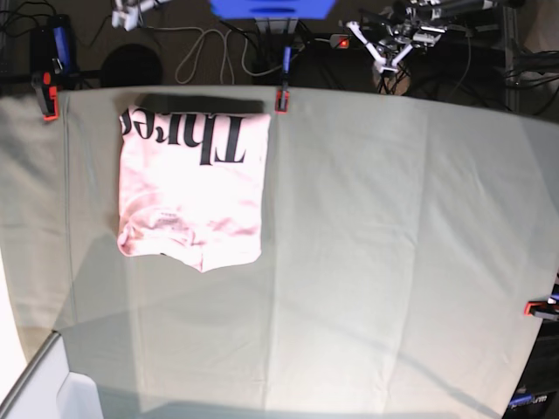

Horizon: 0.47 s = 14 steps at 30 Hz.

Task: Layout the t-shirt on the table in an organized manner, then fold the t-shirt properly

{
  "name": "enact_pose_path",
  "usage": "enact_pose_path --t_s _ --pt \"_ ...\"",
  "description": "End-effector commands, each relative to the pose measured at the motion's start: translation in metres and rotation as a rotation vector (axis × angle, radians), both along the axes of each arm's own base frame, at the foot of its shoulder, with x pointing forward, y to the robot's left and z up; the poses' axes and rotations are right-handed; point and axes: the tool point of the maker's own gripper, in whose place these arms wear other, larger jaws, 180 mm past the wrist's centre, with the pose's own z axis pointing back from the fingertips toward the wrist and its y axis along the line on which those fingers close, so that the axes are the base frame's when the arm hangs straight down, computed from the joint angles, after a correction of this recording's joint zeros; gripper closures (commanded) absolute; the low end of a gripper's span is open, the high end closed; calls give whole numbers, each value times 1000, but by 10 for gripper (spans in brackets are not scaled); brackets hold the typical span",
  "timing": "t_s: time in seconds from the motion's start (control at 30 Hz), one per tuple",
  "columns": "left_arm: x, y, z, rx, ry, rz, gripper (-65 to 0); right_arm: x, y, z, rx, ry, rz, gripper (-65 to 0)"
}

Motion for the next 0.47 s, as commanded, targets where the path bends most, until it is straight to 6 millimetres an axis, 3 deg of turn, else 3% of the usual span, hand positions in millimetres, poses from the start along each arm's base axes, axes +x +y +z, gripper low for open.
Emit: enact_pose_path --t_s 0.0,0.17,0.43 --pt "-1 -9 1 -24 3 -3 0 -8 -15 2 -61 18 32 0" --pt "-3 -29 0 -49 11 6 0 -10 -56 13 -329 77 163 0" --pt "1 -30 0 -59 20 157 0 1 -52 12 -344 70 217 0"
